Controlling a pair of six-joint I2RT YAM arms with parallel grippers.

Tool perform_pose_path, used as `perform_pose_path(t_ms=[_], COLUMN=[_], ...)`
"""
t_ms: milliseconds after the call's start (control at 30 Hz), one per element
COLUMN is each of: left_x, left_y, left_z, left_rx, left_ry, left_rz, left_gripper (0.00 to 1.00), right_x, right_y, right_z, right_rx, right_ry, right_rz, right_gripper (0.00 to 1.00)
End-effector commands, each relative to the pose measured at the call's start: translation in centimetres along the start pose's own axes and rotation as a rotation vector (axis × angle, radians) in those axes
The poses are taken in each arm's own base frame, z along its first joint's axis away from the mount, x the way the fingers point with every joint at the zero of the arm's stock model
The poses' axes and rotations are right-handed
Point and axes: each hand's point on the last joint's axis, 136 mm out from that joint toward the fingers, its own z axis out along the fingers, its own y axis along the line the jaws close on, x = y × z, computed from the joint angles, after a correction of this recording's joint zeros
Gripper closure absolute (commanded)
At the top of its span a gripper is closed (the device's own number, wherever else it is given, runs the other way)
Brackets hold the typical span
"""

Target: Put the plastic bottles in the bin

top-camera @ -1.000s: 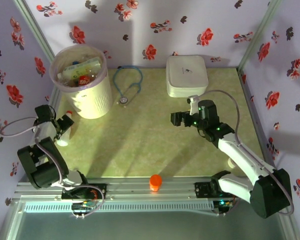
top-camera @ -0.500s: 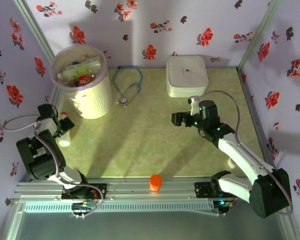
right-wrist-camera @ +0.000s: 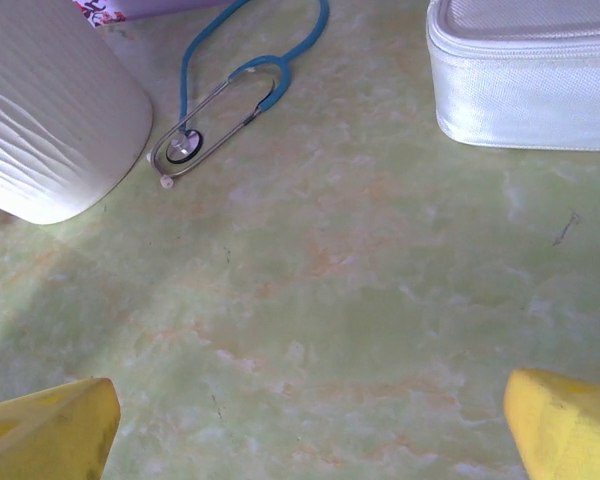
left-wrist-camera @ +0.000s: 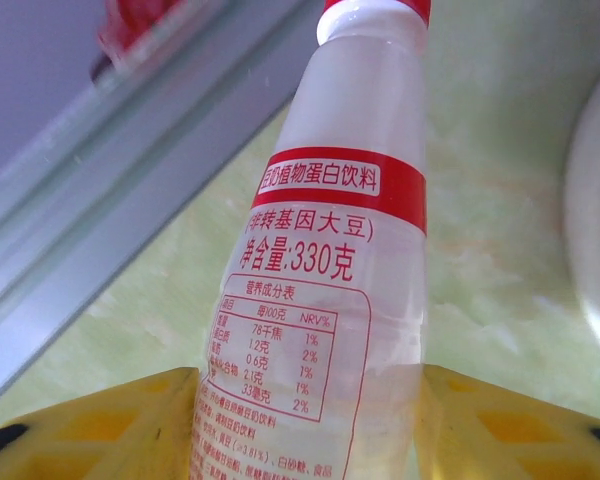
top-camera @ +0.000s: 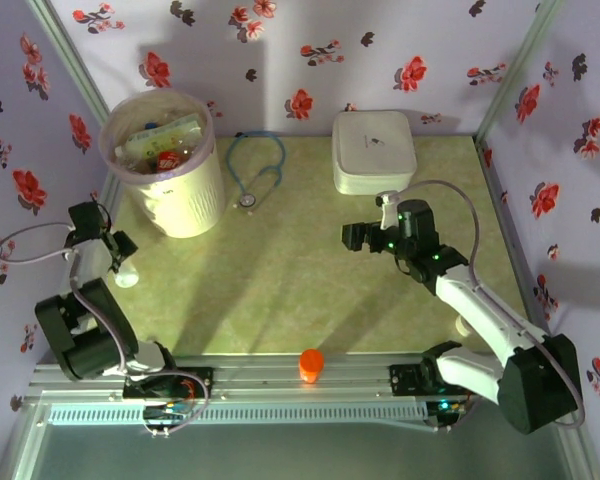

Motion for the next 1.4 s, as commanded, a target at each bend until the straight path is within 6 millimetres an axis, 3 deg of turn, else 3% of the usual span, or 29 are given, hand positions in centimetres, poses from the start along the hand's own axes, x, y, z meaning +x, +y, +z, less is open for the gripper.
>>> perform_pose_path(t_ms=[0,100,267,367,533,600,700,867,933,1033,1133,1233,1367], left_x=[-2.3,-4.0,-7.4,-9.1,-11.4,-12.3,-13.7,-16.4,-16.5,-15.3,-15.3,-16.3,-17.4], left_y=[0.4,0.3,-0.6,-2.3,-8.5,-11.2,-14.8,-19.3,-21.2,-23.9,-24.9,-25.2,-25.0], left_z=[-3.3,-6.4,-13.3,-17.6,-24.3,-25.7,-26.1,-27.1,-26.4,-24.8,-23.5,-22.6,-19.6], left_rx=[-0.026,-0.007,0.072,0.151,0.402,0.496,0.597,0.72,0.756,0.759,0.703,0.637,0.511], left_ry=[-0.099,-0.188,-0.375,-0.464,-0.578,-0.597,-0.596,-0.62,-0.575,-0.498,-0.477,-0.497,-0.464], left_rz=[-0.019,-0.045,-0.086,-0.067,0.103,0.206,0.377,0.504,0.579,0.756,0.863,0.919,0.989], left_gripper=[0.49,0.53,0.57,0.57,0.54,0.52,0.52,0.51,0.5,0.43,0.37,0.37,0.37], right_x=[-1.4,-1.6,-1.7,-1.8,-2.0,-2.1,-2.3,-2.4,-2.4,-2.4,-2.1,-2.0,-2.0], right_y=[0.4,0.4,0.5,0.6,0.8,0.8,1.0,1.0,1.0,1.1,1.0,0.9,1.0], right_z=[0.0,0.1,0.2,0.4,0.5,0.5,0.4,0.1,0.0,-0.2,-0.4,-0.6,-0.4], right_rx=[-0.02,-0.021,-0.025,-0.031,-0.039,-0.041,-0.048,-0.042,-0.041,-0.04,-0.034,-0.026,-0.037], right_ry=[-0.034,-0.036,-0.038,-0.035,-0.035,-0.036,-0.038,-0.032,-0.034,-0.033,-0.028,-0.028,-0.028], right_rz=[0.017,0.021,0.026,0.03,0.033,0.03,0.02,0.015,0.018,0.022,0.024,0.027,0.041], right_gripper=[0.01,0.01,0.01,0.01,0.01,0.01,0.01,0.01,0.01,0.01,0.01,0.01,0.01])
